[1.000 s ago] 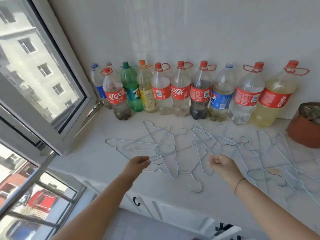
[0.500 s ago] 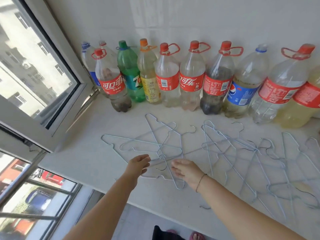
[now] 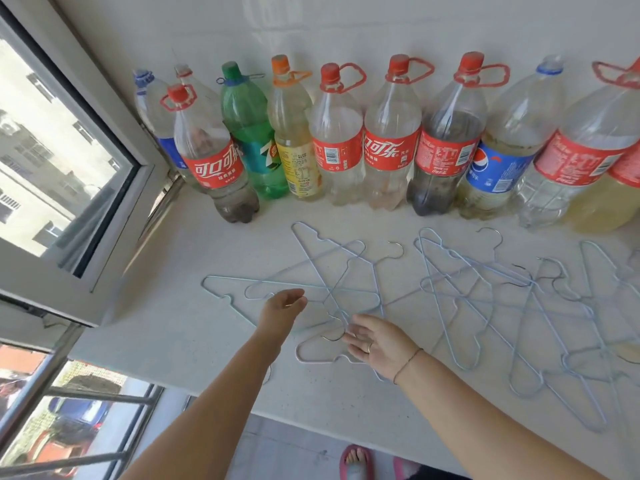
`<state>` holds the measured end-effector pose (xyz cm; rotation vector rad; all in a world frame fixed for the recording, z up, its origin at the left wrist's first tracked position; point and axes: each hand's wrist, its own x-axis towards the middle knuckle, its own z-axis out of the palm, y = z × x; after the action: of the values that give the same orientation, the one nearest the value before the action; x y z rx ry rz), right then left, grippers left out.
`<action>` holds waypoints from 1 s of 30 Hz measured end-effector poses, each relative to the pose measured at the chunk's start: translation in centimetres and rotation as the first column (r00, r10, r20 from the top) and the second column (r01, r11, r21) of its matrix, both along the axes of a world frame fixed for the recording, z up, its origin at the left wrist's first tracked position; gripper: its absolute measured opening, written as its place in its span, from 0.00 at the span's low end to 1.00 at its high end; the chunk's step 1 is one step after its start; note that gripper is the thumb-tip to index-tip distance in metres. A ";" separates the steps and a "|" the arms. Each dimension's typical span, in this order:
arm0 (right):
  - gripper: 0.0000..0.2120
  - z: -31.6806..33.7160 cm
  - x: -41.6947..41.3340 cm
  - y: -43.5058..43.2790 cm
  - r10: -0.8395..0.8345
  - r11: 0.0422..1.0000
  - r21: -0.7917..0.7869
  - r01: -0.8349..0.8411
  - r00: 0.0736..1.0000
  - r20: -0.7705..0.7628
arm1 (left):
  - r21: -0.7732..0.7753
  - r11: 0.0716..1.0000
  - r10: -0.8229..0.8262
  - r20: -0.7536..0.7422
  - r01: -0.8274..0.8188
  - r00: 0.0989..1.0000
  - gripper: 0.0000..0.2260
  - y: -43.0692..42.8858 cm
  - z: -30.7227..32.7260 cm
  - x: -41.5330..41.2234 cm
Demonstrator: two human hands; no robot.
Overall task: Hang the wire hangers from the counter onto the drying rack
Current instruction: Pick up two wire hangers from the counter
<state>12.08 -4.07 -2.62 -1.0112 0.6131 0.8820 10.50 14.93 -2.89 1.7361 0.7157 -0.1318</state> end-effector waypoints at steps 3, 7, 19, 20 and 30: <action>0.03 0.4 0.3 0.1 -0.109 0.985 0.128 0.116 0.992 -0.062 | 0.144 0.986 -0.092 0.017 0.088 0.996 0.11 0.6 0.3 1.0; 0.04 1.9 1.0 0.5 -0.170 0.954 0.237 0.183 0.983 -0.074 | 0.404 0.866 -0.312 -0.025 0.295 0.950 0.11 1.7 0.4 2.4; 0.05 5.5 3.9 0.0 -0.141 0.973 0.213 0.092 0.963 0.229 | 0.514 0.776 -0.464 0.074 0.365 0.883 0.07 1.0 4.2 5.5; 0.05 5.9 4.2 -0.3 -0.120 0.984 0.161 0.076 0.951 0.284 | 0.501 0.784 -0.472 0.099 0.366 0.876 0.07 0.9 4.9 5.6; 0.11 12.8 7.0 -3.7 0.305 0.933 -0.360 -0.026 0.586 0.751 | 0.471 0.710 -0.661 0.192 0.523 0.725 0.04 -2.1 11.6 6.8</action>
<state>19.07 -7.73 10.15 -1.6404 -0.1466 0.3913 17.34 12.83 8.75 2.2575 -0.1422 -0.1298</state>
